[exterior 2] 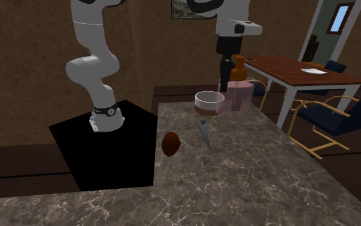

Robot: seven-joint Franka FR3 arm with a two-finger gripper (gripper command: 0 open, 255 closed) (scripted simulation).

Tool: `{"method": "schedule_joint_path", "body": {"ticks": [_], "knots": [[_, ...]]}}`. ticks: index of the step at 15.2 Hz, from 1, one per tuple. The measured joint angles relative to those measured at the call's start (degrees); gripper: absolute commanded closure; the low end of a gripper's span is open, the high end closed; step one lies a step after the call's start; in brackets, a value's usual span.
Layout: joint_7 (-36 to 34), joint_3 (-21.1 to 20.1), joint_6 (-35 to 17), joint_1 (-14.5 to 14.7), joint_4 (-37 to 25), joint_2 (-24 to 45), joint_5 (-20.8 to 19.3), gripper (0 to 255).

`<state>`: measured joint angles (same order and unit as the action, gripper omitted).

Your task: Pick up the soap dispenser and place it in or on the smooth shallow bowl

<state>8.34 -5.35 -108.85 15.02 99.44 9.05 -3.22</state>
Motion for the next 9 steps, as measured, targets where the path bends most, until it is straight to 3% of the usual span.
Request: {"method": "schedule_joint_path", "body": {"ticks": [9], "knots": [[-10.1, -4.7, -1.5, 5.4, 10.0, -8.2, 0.7, 255]]}}
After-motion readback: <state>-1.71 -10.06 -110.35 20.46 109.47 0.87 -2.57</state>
